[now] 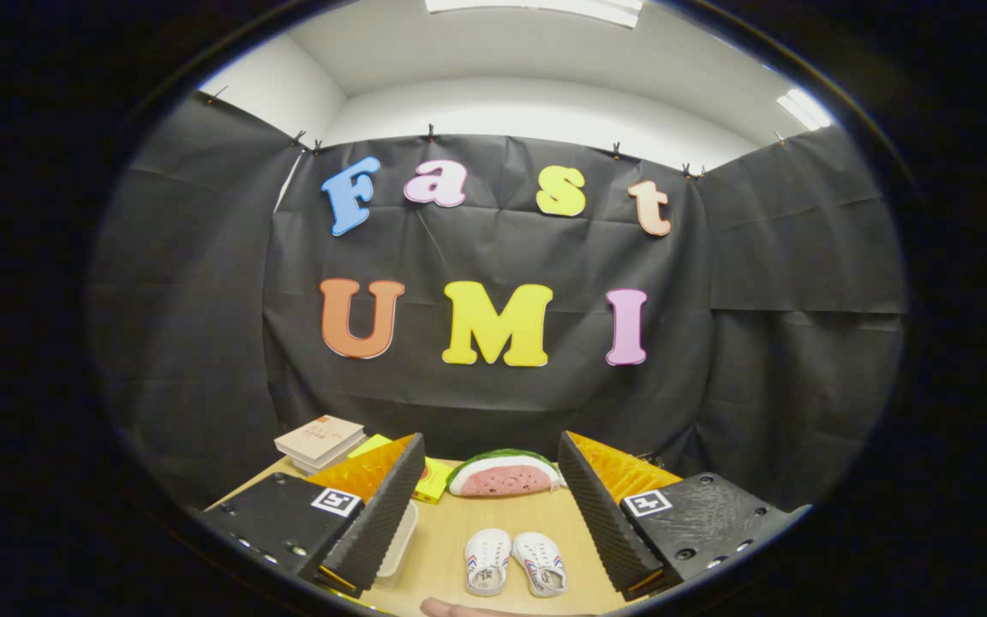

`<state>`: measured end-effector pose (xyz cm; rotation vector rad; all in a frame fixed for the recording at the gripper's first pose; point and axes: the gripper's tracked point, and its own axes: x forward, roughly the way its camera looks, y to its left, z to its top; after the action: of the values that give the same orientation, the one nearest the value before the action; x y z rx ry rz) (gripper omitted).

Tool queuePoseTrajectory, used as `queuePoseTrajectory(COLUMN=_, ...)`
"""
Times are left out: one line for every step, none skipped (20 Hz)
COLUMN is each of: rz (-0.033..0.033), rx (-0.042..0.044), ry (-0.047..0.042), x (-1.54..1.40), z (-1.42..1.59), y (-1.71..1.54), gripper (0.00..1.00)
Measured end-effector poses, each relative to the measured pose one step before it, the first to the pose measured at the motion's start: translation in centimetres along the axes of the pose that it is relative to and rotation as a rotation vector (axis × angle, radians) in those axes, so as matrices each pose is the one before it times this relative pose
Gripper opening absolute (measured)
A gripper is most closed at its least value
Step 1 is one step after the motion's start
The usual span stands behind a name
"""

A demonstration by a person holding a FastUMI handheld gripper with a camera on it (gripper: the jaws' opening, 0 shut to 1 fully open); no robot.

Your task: Open the storage box then place both shoes into the box .Put the left shoe in first, then the right shoe, with the right side of both shoes facing outward in a uniform manner.

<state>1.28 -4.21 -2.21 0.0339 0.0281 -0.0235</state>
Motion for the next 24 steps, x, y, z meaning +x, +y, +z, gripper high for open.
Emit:
queuePoseTrajectory(rz=0.00783, rx=0.00993, ry=0.00815, x=0.336, z=-0.436, y=-0.359, gripper=0.95)
queuePoseTrajectory(rz=0.00597, rx=0.00841, ry=0.01365, x=0.289, z=-0.337, y=-0.328, gripper=0.95)
queuePoseTrajectory(rz=0.00570, rx=0.01516, ry=0.01652, x=0.142, z=-0.437, y=-0.583, gripper=0.95)
queuePoseTrajectory(rz=0.01292, rx=0.01656, ry=0.00926, x=0.112, z=-0.048, y=-0.344, gripper=0.95)
queuePoseTrajectory(rz=0.00199, rx=0.01126, ry=0.00411, x=0.355, z=0.050, y=-0.579, gripper=0.95)
queuePoseTrajectory(rz=-0.00043, rx=0.00861, ry=-0.00196, x=0.347, z=0.198, y=-0.702, gripper=0.95)
queuePoseTrajectory(rz=0.00454, rx=0.00043, ry=0.00184, x=0.411, z=-0.006, y=-0.415, gripper=0.95)
queuePoseTrajectory(rz=0.00267, rx=-0.00586, ry=0.00315, x=0.484, z=0.026, y=-0.378, gripper=0.95)
queuePoseTrajectory(rz=0.00113, rx=-0.00540, ry=0.00333, x=0.638, z=-0.164, y=-0.437, gripper=0.95)
queuePoseTrajectory(rz=0.00857, rx=-0.00445, ry=0.00948, x=0.584, z=-0.200, y=-0.186, gripper=0.95)
queuePoseTrajectory(rz=0.01075, rx=-0.00407, ry=0.01000, x=0.818, z=-0.462, y=-0.032, gripper=0.95)
queuePoseTrajectory(rz=0.01384, rx=-0.00731, ry=0.00845, x=0.862, z=-0.425, y=0.066, gripper=0.95)
queuePoseTrajectory(rz=0.01078, rx=-0.00879, ry=0.01776, x=1.076, z=-0.759, y=-0.011, gripper=0.95)
queuePoseTrajectory(rz=0.01915, rx=-0.00387, ry=0.02294, x=1.050, z=-0.768, y=0.172, gripper=0.95)
queuePoseTrajectory(rz=0.02879, rx=0.00530, ry=0.02974, x=1.140, z=-0.927, y=0.542, gripper=0.95)
queuePoseTrajectory(rz=0.03074, rx=0.01034, ry=0.03272, x=1.120, z=-0.932, y=0.353, gripper=0.95)
queuePoseTrajectory(rz=0.02203, rx=0.00754, ry=0.02996, x=1.214, z=-1.013, y=0.094, gripper=0.95)
queuePoseTrajectory(rz=0.01225, rx=0.00756, ry=0.02433, x=1.160, z=-0.767, y=-0.227, gripper=0.95)
queuePoseTrajectory(rz=0.02342, rx=0.00380, ry=0.02625, x=1.309, z=-0.900, y=0.041, gripper=0.95)
queuePoseTrajectory(rz=0.02745, rx=0.00322, ry=0.03476, x=1.373, z=-1.013, y=0.249, gripper=0.95)
queuePoseTrajectory(rz=0.04145, rx=0.00699, ry=0.04357, x=1.747, z=-1.428, y=0.546, gripper=0.96)
queuePoseTrajectory(rz=0.04992, rx=0.02007, ry=0.04014, x=1.553, z=-1.192, y=0.565, gripper=0.96)
queuePoseTrajectory(rz=0.05445, rx=0.03036, ry=0.04260, x=1.268, z=-1.204, y=0.567, gripper=0.96)
queuePoseTrajectory(rz=0.05353, rx=0.03794, ry=0.04972, x=1.402, z=-1.120, y=0.405, gripper=0.96)
